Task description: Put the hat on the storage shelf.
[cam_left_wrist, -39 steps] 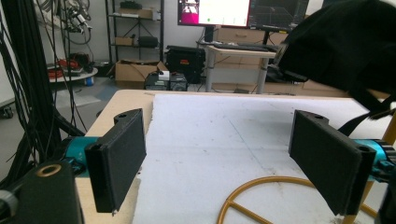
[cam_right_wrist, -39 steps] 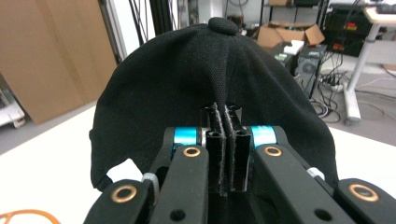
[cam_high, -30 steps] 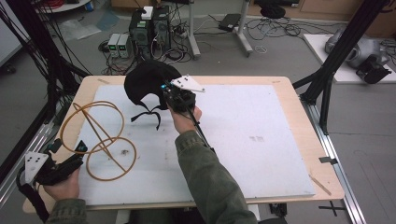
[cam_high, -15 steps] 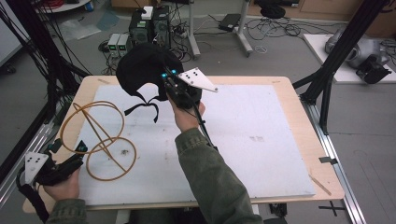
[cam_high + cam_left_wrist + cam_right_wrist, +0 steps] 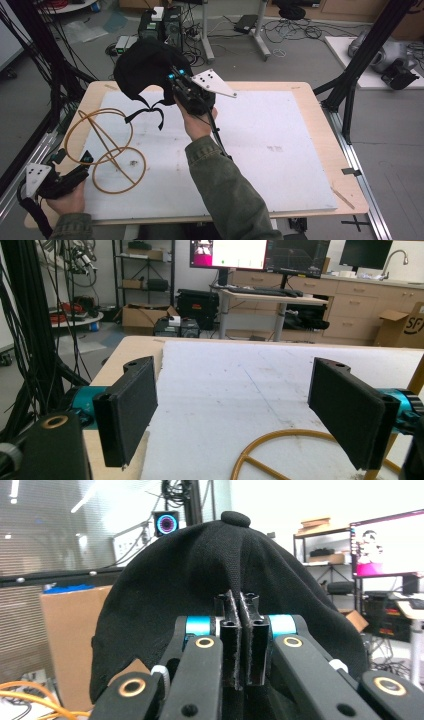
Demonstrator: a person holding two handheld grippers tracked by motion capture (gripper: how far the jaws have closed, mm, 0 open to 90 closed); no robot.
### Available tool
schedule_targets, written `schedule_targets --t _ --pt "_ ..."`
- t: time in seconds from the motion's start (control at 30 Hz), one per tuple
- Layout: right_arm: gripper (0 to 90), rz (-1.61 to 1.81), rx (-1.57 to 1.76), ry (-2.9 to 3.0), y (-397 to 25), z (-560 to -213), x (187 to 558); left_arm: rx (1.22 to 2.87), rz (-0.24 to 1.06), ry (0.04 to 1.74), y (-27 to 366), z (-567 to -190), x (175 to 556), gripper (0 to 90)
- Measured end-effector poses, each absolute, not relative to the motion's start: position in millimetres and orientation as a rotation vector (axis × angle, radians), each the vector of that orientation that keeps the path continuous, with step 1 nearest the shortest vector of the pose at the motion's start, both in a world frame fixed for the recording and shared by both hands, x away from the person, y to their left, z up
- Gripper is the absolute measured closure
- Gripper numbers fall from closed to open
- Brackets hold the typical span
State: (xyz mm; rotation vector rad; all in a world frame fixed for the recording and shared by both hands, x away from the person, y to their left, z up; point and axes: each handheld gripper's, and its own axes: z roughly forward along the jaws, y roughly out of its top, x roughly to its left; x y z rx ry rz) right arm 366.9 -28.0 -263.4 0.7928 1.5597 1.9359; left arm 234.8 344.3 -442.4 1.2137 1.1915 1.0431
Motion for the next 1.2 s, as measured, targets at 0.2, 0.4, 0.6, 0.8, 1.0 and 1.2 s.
schedule_targets --t 0.2,0.4,0.6,0.8,1.0,1.2 --pt "88.3 2.001 0.738 1.574 -19.6 -256.6 359.3 1.212 1.042 1.193 344.4 -442.4 234.7 20.0" --pt "88.3 2.071 0.691 1.595 -13.7 -250.7 351.4 1.215 1.039 1.191 344.4 -442.1 234.5 20.1" --pt "88.4 2.148 0.644 1.621 -9.6 -246.2 345.6 1.214 1.041 1.196 344.7 -442.3 234.4 20.0" --pt "88.3 2.249 0.605 1.653 -6.5 -244.9 343.3 1.214 1.042 1.196 344.8 -442.5 234.8 20.0" --pt "88.4 2.361 0.606 1.678 -2.8 -244.8 341.9 1.214 1.043 1.195 344.9 -442.5 234.8 20.0" --pt "88.3 2.396 0.600 1.682 -1.2 -244.5 341.6 1.213 1.045 1.194 345.2 -442.4 234.6 20.0"
